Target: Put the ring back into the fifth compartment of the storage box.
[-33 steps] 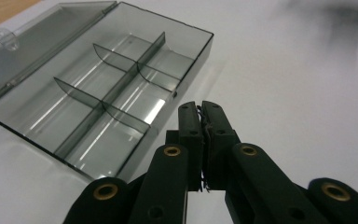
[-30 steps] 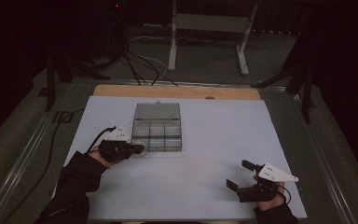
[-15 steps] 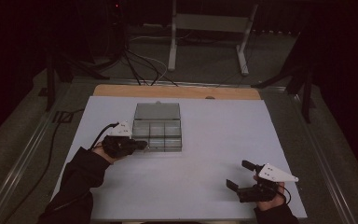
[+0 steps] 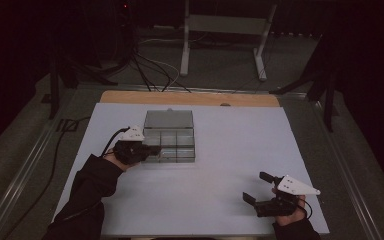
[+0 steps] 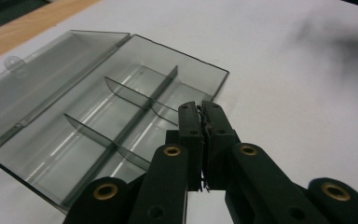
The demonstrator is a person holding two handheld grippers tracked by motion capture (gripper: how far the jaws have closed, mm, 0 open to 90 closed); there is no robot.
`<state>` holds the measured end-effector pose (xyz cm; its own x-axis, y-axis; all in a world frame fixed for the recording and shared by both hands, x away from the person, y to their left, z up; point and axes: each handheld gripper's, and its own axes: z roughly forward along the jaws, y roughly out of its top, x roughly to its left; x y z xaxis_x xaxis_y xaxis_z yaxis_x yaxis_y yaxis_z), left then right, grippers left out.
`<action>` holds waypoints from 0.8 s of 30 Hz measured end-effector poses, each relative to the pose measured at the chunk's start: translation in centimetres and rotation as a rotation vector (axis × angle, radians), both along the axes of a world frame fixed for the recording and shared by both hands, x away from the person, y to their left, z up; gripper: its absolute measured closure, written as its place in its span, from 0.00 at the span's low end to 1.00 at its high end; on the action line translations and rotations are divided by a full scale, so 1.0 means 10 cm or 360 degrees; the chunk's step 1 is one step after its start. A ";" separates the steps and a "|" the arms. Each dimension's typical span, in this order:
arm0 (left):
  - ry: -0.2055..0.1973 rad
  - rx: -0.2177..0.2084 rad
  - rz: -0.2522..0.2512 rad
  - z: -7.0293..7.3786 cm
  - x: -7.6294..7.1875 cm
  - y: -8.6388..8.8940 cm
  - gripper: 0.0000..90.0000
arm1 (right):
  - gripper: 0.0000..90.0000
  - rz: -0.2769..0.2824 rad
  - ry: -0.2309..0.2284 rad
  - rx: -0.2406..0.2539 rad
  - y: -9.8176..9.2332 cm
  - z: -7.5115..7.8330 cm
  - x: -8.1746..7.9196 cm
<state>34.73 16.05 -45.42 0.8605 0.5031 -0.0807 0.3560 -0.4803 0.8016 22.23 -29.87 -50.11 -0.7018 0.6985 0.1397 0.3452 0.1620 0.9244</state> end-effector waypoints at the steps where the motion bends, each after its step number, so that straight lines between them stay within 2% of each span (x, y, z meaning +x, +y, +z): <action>1: -0.0003 -0.0001 0.0005 0.00 0.01 0.00 1.00 | 0.00 0.0000 0.0000 0.0001 0.00 0.00 0.00; 13: 0.0003 -0.0055 0.0059 -0.03 0.11 -0.03 1.00 | 0.00 0.0001 -0.0001 0.0003 0.00 0.00 0.00; 24: 0.0023 -0.0044 0.0065 -0.14 0.22 -0.14 1.00 | 0.00 0.0001 0.0001 0.0002 0.00 0.00 0.00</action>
<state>36.96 14.64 -46.85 0.8379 0.5351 -0.1075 0.3866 -0.4428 0.8090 22.23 -29.91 -50.12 -0.7021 0.6980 0.1409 0.3455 0.1608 0.9245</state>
